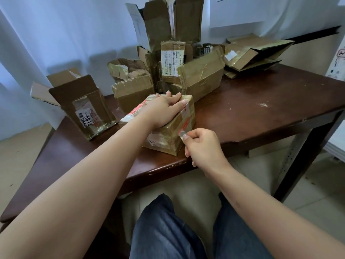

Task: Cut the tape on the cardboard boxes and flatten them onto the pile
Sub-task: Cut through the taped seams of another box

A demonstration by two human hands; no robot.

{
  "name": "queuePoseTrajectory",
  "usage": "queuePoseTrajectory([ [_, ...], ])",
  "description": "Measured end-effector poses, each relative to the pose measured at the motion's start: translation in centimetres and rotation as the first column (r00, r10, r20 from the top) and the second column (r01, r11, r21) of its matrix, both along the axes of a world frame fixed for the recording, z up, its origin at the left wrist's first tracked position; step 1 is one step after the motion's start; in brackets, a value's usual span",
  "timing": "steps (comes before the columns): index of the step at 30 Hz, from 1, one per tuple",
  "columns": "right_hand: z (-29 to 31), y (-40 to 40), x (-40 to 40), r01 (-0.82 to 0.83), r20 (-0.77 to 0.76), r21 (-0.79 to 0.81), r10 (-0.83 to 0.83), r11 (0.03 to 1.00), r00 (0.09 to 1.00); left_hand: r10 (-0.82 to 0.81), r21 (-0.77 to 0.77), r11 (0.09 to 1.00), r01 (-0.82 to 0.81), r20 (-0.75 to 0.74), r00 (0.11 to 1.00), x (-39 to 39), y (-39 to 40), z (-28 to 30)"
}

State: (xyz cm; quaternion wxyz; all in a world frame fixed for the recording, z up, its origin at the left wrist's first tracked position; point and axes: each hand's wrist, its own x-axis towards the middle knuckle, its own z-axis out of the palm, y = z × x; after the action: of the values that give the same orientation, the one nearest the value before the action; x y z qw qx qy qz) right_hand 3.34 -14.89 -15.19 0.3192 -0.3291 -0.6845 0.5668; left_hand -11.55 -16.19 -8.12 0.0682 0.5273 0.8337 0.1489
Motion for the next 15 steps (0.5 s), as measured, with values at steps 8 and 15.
queuePoseTrajectory([
  [8, 1.8, 0.6, 2.8, -0.234, 0.115, -0.034, 0.236, 0.972, 0.965, -0.023, -0.005, 1.000, 0.023, -0.005, 1.000, -0.6, 0.0, -0.2],
  [15, 2.9, 5.1, 4.4, -0.126, 0.015, 0.027, 0.125, 0.992, 0.992, -0.346, 0.024, 0.938, 0.346, 0.003, 0.938, -3.0, -1.5, 0.3],
])
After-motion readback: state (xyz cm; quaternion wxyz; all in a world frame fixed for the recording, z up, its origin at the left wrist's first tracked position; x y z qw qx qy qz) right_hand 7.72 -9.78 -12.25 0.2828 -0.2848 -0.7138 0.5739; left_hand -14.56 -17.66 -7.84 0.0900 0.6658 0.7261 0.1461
